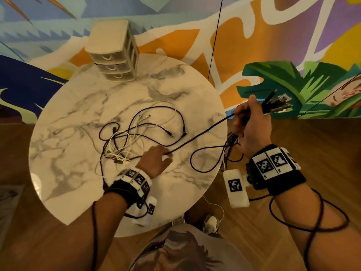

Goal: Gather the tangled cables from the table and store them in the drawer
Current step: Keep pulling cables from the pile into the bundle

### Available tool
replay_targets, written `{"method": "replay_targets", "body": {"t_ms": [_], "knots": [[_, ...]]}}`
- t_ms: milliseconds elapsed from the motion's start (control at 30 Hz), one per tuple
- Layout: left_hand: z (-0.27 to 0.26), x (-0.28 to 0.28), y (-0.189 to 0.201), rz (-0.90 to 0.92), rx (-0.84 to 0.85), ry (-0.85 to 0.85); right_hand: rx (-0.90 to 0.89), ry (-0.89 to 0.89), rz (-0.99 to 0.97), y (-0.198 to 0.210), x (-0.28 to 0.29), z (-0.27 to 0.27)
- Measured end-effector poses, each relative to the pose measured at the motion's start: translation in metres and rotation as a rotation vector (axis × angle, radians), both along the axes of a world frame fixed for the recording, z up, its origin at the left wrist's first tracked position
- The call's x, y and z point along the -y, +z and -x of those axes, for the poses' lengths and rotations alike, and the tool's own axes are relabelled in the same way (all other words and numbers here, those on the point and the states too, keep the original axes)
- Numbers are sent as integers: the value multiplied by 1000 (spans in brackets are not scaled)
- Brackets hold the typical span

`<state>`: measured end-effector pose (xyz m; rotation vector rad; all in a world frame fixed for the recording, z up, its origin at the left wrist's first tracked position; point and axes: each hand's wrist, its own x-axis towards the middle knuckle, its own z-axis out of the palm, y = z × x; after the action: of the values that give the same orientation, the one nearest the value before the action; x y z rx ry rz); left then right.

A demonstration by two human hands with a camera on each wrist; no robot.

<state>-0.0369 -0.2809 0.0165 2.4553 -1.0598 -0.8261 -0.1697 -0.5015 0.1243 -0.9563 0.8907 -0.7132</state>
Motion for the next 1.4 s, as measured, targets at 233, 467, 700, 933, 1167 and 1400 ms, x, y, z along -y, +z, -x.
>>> {"method": "replay_targets", "body": {"t_ms": [233, 467, 700, 933, 1167, 1400], "knots": [[-24, -37, -11, 61, 265, 297, -69, -127, -129, -23, -4, 21], [41, 27, 35, 121, 524, -143, -252, 514, -175, -63, -71, 7], [8, 7, 7, 153, 503, -8, -80, 320, -221, -38, -51, 9], [-25, -33, -20, -48, 491, -105, 68, 68, -261, -27, -24, 22], [-29, -51, -30, -271, 408, 15, 24, -50, -281, -28, -18, 33], [-25, -45, -12, -286, 383, 51, 86, -133, -247, -12, 13, 36]]}}
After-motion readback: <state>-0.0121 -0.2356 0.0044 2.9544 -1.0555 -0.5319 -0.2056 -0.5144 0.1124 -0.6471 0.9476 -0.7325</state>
